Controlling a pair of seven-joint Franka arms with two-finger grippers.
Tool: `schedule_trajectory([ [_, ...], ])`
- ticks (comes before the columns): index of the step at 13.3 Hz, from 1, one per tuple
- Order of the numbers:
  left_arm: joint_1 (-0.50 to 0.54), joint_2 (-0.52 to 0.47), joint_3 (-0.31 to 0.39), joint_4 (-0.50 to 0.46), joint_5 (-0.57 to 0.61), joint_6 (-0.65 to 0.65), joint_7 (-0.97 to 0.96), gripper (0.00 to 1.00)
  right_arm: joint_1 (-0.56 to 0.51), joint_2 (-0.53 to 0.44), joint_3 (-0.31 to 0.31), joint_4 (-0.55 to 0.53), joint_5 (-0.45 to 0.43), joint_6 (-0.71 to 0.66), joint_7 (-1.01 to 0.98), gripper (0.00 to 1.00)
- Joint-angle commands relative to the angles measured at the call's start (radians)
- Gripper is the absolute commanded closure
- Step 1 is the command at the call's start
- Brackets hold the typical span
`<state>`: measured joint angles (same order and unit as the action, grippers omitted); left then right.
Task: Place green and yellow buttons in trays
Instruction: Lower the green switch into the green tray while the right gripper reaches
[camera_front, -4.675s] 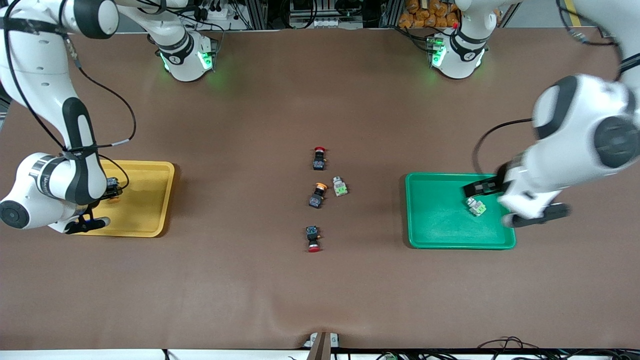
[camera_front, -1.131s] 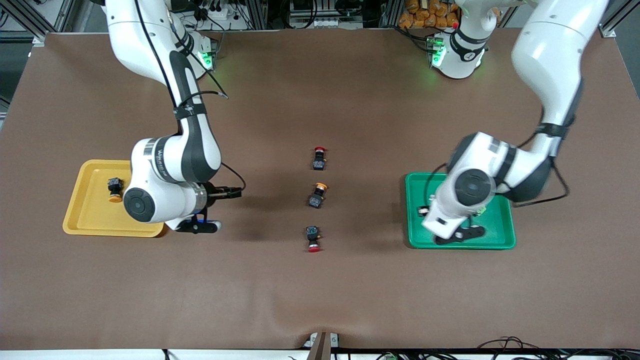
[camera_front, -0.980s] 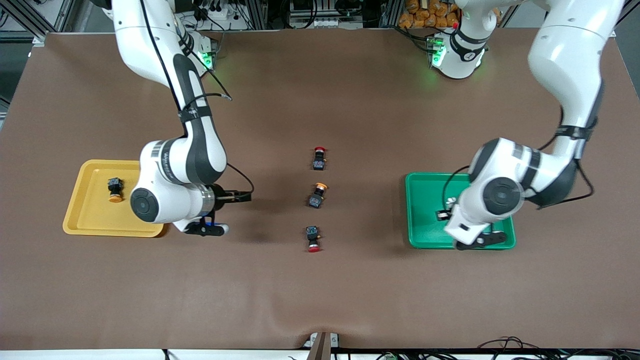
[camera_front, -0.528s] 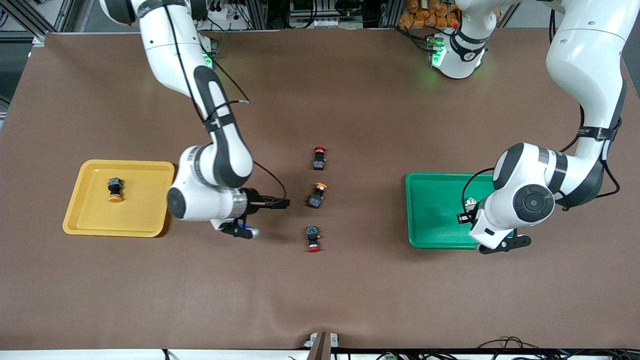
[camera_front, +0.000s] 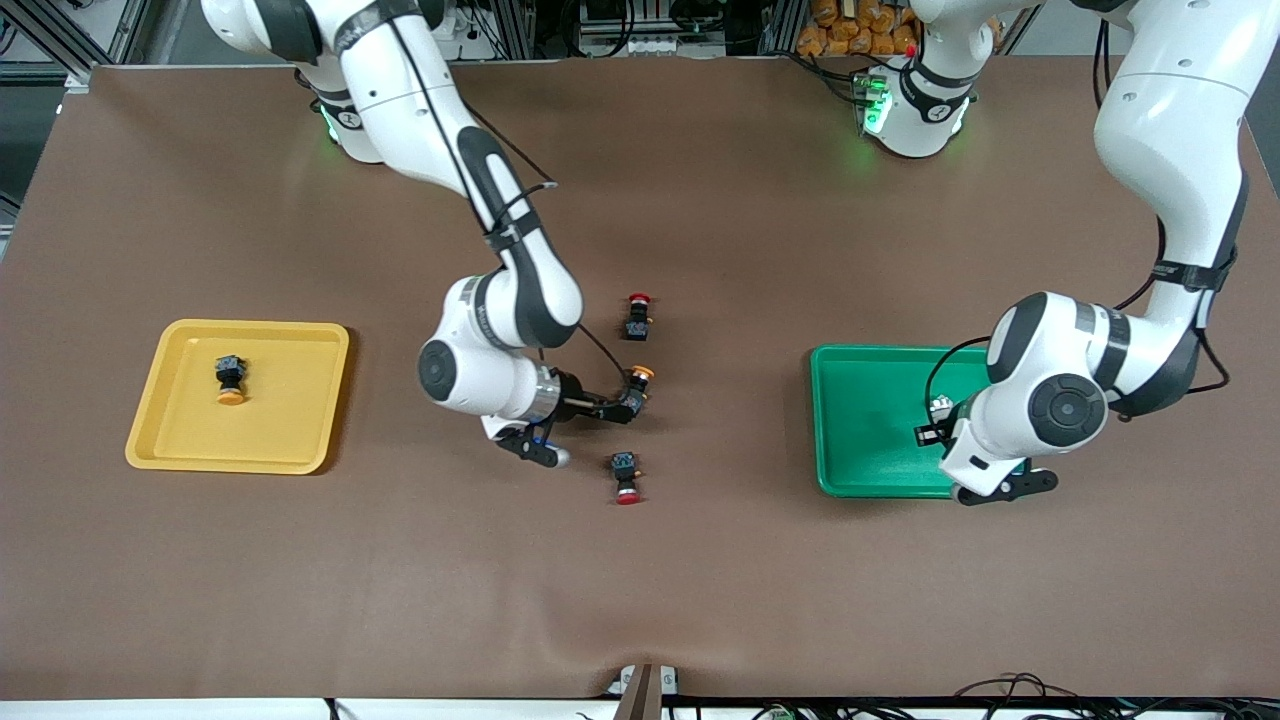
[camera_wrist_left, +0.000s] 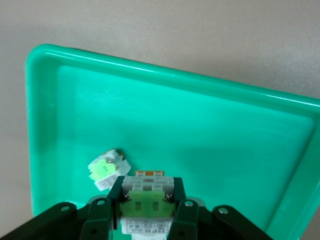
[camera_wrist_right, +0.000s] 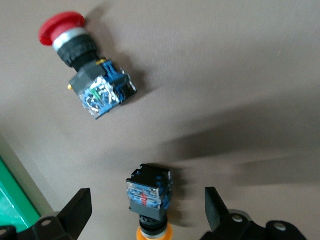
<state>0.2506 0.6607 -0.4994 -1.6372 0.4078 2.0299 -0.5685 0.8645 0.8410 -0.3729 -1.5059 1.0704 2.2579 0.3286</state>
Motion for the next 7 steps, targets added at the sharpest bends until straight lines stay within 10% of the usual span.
schedule_trajectory([
  [1,0.021,-0.007,-0.013,-0.056,0.006,0.067,0.009,1.0,0.022,0.013,-0.015,0.039,0.008,0.002,0.127,0.0],
  [3,0.019,0.016,-0.014,-0.061,-0.004,0.105,-0.005,1.0,0.043,0.024,-0.02,0.038,0.003,0.017,0.144,0.0],
  [5,0.012,0.02,-0.013,-0.079,-0.02,0.157,-0.011,0.94,0.048,0.027,-0.017,0.038,0.0,0.028,0.145,0.47],
  [7,0.006,0.016,-0.013,-0.075,-0.023,0.159,-0.011,0.01,0.08,0.061,-0.024,0.039,-0.001,0.04,0.147,0.36],
])
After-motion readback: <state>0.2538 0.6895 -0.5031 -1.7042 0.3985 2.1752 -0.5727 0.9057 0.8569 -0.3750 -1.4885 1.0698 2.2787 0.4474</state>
